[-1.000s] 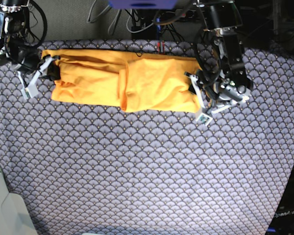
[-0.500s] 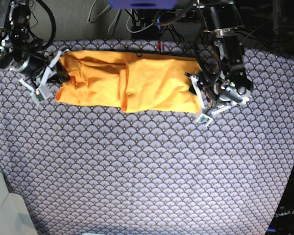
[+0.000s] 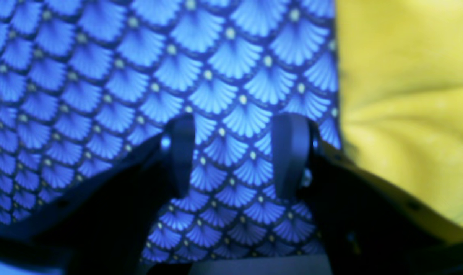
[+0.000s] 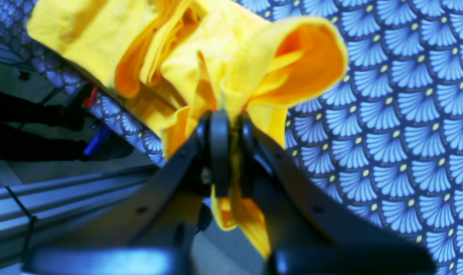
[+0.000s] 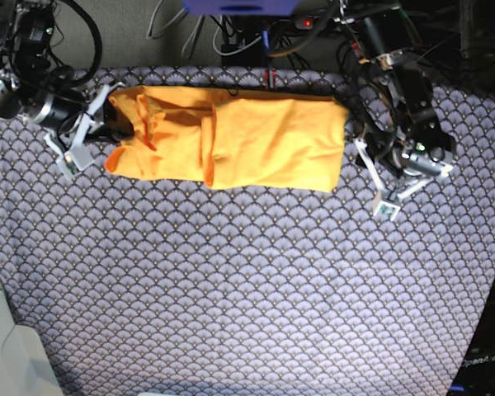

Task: Fold the T-shirt properly
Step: 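Grasp the strip end with the right gripper and lift it, then fold the held strip end over onto the strip's middle with the right gripper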

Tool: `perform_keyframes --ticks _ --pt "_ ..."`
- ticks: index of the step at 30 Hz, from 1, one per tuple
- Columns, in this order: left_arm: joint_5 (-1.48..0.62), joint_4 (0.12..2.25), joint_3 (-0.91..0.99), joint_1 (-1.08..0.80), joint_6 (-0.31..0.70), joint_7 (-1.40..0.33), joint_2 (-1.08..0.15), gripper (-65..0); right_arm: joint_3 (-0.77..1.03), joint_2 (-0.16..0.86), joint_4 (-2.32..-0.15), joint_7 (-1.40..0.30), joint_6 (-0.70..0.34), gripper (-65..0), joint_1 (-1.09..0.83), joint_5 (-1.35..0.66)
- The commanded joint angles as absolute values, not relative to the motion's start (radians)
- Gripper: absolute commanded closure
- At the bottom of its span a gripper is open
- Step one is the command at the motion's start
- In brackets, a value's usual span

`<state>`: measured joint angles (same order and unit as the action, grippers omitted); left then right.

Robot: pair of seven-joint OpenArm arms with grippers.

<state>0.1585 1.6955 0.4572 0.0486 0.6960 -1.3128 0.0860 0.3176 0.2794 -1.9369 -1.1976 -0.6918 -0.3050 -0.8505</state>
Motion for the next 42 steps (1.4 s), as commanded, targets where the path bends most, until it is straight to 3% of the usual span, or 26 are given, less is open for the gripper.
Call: perform_keyframes --ticks 1,8,18,27,36,42 --pt "0.15 1.73 0.455 0.07 0.698 -1.317 0.084 -31.2 0.318 0.288 -1.954 -1.179 -0.698 0.0 -0.291 -0.875" --pt "0.157 1.758 0.456 0.045 0.698 -1.313 0.042 -31.2 0.265 0.278 -1.954 -1.196 -0.698 0.0 -0.26 -0.877" --pt "0.151 1.764 0.522 -0.005 0.698 -1.31 -0.007 -31.2 0.248 0.12 -1.959 -1.396 -0.698 0.0 -0.093 -0.877" --pt "0.156 1.758 0.524 -0.028 0.698 -1.308 -0.016 -31.2 0.222 0.012 -1.96 -1.396 -0.698 0.0 -0.041 -0.877" --pt "0.157 1.765 0.582 -0.028 0.698 -1.308 -0.045 -31.2 0.068 -0.013 -1.957 -1.396 -0.698 0.0 -0.087 -0.874" --pt "0.154 1.755 0.696 -0.028 0.698 -1.308 -0.14 -31.2 -0.022 -0.015 -1.954 -1.376 -0.698 0.0 -0.085 -0.872"
